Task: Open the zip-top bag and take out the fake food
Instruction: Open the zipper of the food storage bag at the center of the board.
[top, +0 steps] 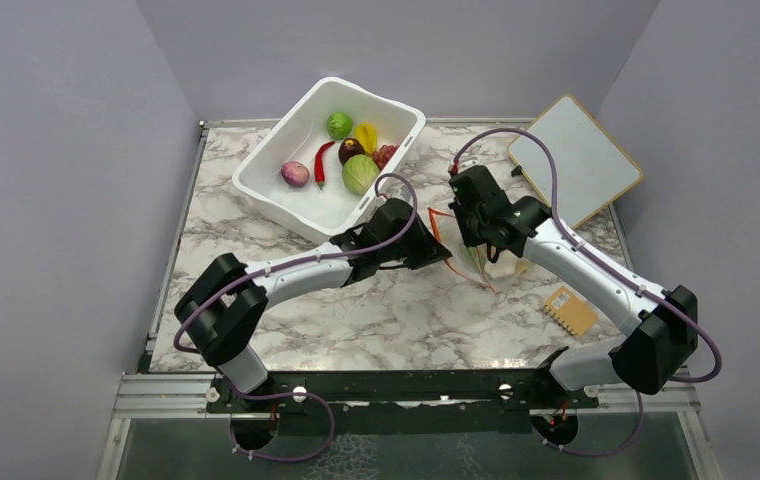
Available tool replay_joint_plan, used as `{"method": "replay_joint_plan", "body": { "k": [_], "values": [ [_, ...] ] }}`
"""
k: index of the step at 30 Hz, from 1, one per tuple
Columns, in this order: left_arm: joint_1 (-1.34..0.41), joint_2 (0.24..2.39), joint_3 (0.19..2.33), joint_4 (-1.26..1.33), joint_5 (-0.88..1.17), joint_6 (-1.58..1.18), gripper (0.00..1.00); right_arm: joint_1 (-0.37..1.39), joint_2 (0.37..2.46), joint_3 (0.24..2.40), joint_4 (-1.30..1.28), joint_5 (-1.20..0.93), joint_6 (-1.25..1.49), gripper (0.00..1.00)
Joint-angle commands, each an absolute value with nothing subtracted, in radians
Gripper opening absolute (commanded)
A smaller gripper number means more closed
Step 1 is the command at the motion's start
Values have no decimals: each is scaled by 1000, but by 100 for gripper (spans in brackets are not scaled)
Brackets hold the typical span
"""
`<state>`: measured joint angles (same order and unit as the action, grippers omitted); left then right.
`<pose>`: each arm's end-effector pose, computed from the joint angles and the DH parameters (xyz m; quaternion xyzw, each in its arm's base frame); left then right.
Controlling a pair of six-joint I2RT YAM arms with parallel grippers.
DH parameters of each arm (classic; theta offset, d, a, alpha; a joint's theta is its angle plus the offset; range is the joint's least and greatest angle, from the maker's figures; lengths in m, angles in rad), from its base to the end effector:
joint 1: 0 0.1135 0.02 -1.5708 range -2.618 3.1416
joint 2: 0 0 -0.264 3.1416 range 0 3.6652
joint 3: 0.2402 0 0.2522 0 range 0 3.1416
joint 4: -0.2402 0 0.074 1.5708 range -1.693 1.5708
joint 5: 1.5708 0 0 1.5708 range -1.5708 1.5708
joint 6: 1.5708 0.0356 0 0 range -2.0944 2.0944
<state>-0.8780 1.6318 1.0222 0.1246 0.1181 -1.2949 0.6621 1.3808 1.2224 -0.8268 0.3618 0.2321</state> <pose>0.2318 -0.2859 0.2350 -0.1470 0.8425 -0.4799 0.1954 0.2292 0.1627 0.3039 -0.1502 0.9312 -0.0326 0.3305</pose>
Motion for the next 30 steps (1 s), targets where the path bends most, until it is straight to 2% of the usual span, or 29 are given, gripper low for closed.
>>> {"method": "replay_joint_plan", "body": {
  "k": [1, 7, 9, 15, 17, 19, 22, 25, 30],
  "values": [
    [-831, 1584, 1042, -73, 248, -1127, 0, 669, 1389, 1254, -790, 488, 263, 1],
    [-818, 1556, 1007, -184, 283, -979, 0, 669, 1363, 1241, -775, 515, 321, 1],
    [-818, 1542, 1002, -184, 275, -960, 5, 669, 1348, 1233, -775, 521, 341, 1],
    [-802, 1513, 1057, -244, 219, -895, 44, 669, 1281, 1228, -762, 501, 361, 1],
    [-788, 1490, 1069, -242, 235, -874, 61, 668, 1264, 1223, -765, 500, 363, 1],
    [-781, 1449, 1091, -240, 225, -813, 74, 669, 1257, 1217, -776, 513, 371, 1],
    [-763, 1367, 1123, -277, 116, -704, 98, 668, 1250, 1202, -783, 532, 380, 1],
    [-679, 1318, 1125, -282, 82, -632, 99, 669, 1249, 1186, -773, 517, 395, 1],
    [-531, 1376, 1217, -326, 74, -455, 99, 669, 1254, 1171, -760, 485, 411, 1]
  ]
}}
